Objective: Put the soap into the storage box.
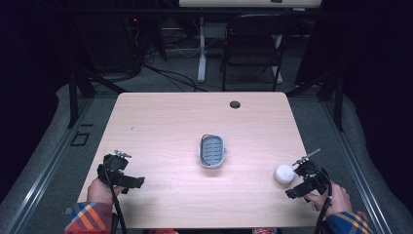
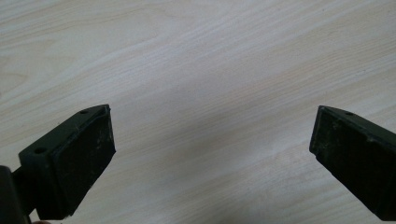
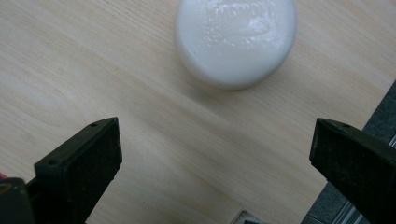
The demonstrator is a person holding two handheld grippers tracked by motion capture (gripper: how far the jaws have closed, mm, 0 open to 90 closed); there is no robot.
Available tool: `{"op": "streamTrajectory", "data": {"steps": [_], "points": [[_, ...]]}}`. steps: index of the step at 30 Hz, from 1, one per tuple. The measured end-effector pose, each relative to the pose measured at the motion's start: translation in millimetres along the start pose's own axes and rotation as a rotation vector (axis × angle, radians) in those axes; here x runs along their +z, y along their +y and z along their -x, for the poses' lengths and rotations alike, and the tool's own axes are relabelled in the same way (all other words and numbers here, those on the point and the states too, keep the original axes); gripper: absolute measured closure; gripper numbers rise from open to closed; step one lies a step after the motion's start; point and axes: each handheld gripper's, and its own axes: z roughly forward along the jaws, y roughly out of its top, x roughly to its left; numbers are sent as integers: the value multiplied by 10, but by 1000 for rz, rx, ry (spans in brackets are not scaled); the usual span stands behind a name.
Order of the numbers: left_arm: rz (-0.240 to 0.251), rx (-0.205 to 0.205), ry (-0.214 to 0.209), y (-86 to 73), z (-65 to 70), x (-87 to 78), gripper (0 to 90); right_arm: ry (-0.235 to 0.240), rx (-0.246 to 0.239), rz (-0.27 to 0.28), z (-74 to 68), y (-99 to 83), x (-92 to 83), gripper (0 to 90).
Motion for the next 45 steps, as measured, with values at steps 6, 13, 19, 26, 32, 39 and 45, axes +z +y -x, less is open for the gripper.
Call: {"op": "streamTrajectory", "data": {"steps": [6,13,19,26,32,39,45], "points": [[-3,4,0,1,-3,6,0,-6,-33,-28,-3,121,39,0],[-6,1,1,2,2,12,0,-12,-48,-35,-6,201,65,0],[-5,2,1,4,7,13,0,-14,-52,-28,2,255,80,0],[-11,5,-2,5,2,16,0,-30,-53,-41,109,403,135,0],[-10,4,-2,5,9,18,0,-20,-38,-32,150,467,193,0],[-12,7,-2,6,8,20,0,-3,-46,-35,140,539,255,0],[-12,8,-3,6,8,21,0,6,-98,-87,140,608,306,0]]}}
